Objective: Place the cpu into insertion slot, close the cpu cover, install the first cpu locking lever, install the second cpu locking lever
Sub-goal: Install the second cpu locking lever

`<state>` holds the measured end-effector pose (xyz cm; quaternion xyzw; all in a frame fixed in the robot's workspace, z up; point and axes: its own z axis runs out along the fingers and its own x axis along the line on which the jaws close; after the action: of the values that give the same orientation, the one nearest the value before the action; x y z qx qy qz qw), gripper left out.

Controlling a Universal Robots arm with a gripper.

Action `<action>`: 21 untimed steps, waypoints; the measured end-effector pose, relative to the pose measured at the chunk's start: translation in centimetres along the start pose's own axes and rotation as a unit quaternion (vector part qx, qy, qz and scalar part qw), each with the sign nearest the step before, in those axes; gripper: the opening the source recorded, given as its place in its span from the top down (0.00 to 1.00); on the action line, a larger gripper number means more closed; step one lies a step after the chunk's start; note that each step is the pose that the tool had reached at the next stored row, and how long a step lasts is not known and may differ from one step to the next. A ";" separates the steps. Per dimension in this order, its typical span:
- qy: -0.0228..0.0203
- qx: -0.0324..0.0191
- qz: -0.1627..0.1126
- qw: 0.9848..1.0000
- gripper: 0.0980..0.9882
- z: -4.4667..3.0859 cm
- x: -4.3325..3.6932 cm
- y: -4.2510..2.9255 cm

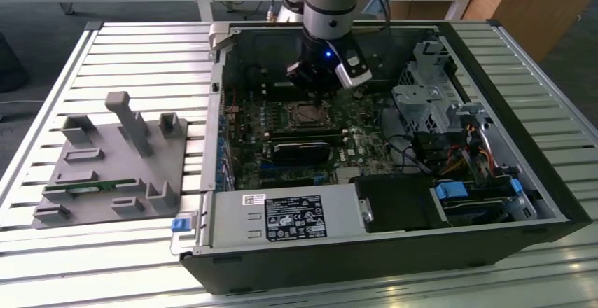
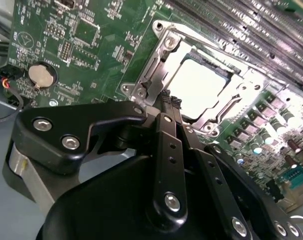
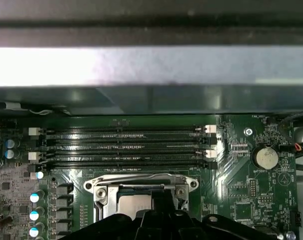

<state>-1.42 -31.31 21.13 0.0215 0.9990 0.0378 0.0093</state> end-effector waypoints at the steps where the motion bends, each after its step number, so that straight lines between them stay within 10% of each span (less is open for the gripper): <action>1: 0.000 0.000 0.000 1.000 0.99 -0.01 -0.01 -0.09; 6: 0.000 0.000 0.000 1.000 0.99 -0.21 -0.01 -0.31; 18: 0.000 0.000 0.001 1.000 0.99 -3.64 -0.10 -0.48; 21: 0.001 -0.016 0.001 1.000 0.99 -3.67 -0.11 -0.91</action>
<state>-1.43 -32.50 24.73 0.0226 0.9983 0.0537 0.0089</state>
